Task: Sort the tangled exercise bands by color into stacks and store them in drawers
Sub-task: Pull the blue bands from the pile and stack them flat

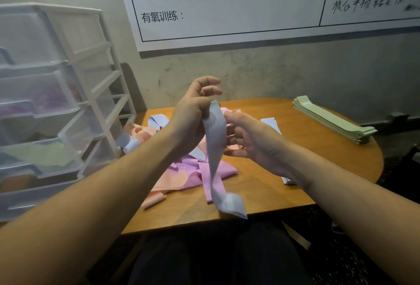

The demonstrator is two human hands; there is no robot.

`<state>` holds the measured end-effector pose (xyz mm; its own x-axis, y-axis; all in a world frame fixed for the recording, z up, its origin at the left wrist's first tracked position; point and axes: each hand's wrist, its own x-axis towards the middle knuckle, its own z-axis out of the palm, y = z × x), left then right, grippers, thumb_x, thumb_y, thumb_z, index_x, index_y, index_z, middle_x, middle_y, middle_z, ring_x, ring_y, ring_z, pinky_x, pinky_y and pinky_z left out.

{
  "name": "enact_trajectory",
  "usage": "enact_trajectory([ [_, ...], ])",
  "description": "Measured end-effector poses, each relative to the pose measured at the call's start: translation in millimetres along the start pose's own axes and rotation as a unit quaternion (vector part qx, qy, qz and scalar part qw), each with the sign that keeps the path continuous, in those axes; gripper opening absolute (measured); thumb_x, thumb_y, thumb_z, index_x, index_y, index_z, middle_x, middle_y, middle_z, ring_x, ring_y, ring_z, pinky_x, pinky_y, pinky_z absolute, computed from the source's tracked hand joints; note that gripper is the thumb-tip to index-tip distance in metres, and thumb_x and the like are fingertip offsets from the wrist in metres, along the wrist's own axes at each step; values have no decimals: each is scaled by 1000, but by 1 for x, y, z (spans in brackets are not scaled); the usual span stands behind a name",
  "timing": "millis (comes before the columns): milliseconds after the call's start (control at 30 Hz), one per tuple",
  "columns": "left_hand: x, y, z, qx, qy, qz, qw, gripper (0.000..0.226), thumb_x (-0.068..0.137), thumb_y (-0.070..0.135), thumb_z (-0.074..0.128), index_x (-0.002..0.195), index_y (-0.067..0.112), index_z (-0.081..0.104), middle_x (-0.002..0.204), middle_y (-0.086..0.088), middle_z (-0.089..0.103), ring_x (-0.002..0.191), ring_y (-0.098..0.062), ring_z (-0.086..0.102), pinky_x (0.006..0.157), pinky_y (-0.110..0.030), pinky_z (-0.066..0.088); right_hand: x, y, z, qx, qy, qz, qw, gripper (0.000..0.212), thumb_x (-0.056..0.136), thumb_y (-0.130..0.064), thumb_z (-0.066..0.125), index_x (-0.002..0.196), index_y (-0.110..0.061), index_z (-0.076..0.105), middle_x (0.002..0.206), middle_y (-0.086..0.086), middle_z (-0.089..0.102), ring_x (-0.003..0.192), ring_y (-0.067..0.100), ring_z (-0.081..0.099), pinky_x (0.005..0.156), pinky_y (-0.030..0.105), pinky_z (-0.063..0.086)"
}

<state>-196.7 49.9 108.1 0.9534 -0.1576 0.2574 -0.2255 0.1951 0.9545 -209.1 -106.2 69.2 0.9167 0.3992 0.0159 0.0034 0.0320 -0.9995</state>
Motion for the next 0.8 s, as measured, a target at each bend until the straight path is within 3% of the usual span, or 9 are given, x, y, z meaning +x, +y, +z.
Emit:
enact_trajectory([
  [67, -1, -1, 0, 2, -17, 6, 1000, 54, 66, -6, 35, 109, 19, 55, 104, -5, 52, 72, -14, 46, 52, -19, 41, 1, -4, 6, 7, 25, -18, 1000, 29, 79, -50, 73, 92, -25, 68, 108, 7, 65, 97, 23, 65, 84, 38, 57],
  [133, -3, -2, 0, -1, -33, 1, 999, 59, 58, 0, 36, 110, 19, 55, 106, -5, 52, 72, -15, 46, 53, -19, 41, 4, -6, 9, 7, 62, -33, 997, 16, 78, -41, 77, 80, -29, 67, 100, 6, 58, 86, 19, 56, 70, 30, 49],
  [267, -5, -5, 0, -4, -53, -17, 998, 63, 57, 2, 36, 115, 19, 52, 120, -8, 51, 92, -27, 46, 69, -32, 42, 3, -13, 7, 9, 67, -20, 998, 5, 88, -26, 73, 86, -27, 69, 82, -2, 66, 74, 14, 58, 61, 26, 43],
  [367, -5, -7, -3, -16, -79, -29, 996, 65, 59, 2, 35, 120, 17, 51, 133, -13, 49, 103, -30, 55, 84, -41, 47, 1, -19, 5, -2, 76, -17, 997, 10, 90, -16, 68, 93, -25, 70, 78, -3, 69, 69, 13, 60, 56, 24, 44],
  [500, -6, -11, -4, -41, -98, -50, 993, 67, 60, 2, 35, 124, 14, 52, 139, -17, 49, 108, -26, 60, 87, -34, 54, 0, -21, 1, 20, 66, -34, 997, 11, 89, -13, 67, 88, -23, 70, 86, 2, 67, 76, 17, 59, 61, 27, 43],
  [633, -4, -18, -2, -70, -82, -59, 992, 65, 61, 3, 38, 123, 14, 53, 139, -19, 51, 112, -29, 59, 97, -45, 47, -2, -21, 1, -16, 87, -72, 994, 6, 86, -24, 75, 89, -19, 74, 86, -1, 70, 79, 10, 62, 64, 25, 43],
  [733, -4, -23, 0, -49, -52, -45, 996, 59, 68, 6, 43, 124, 20, 53, 133, -17, 56, 104, -24, 63, 89, -36, 51, -4, -25, 2, -32, 116, -124, 985, 6, 87, -14, 74, 82, -16, 71, 72, -14, 69, 64, -4, 60, 55, 8, 42],
  [800, -5, -26, 1, -39, -22, -28, 999, 51, 74, 8, 50, 123, 23, 54, 121, -13, 62, 97, -19, 66, 81, -30, 54, -5, -27, -1, -35, 135, -150, 979, 7, 86, -11, 75, 82, -14, 70, 67, -10, 66, 60, -3, 58, 55, 8, 41],
])
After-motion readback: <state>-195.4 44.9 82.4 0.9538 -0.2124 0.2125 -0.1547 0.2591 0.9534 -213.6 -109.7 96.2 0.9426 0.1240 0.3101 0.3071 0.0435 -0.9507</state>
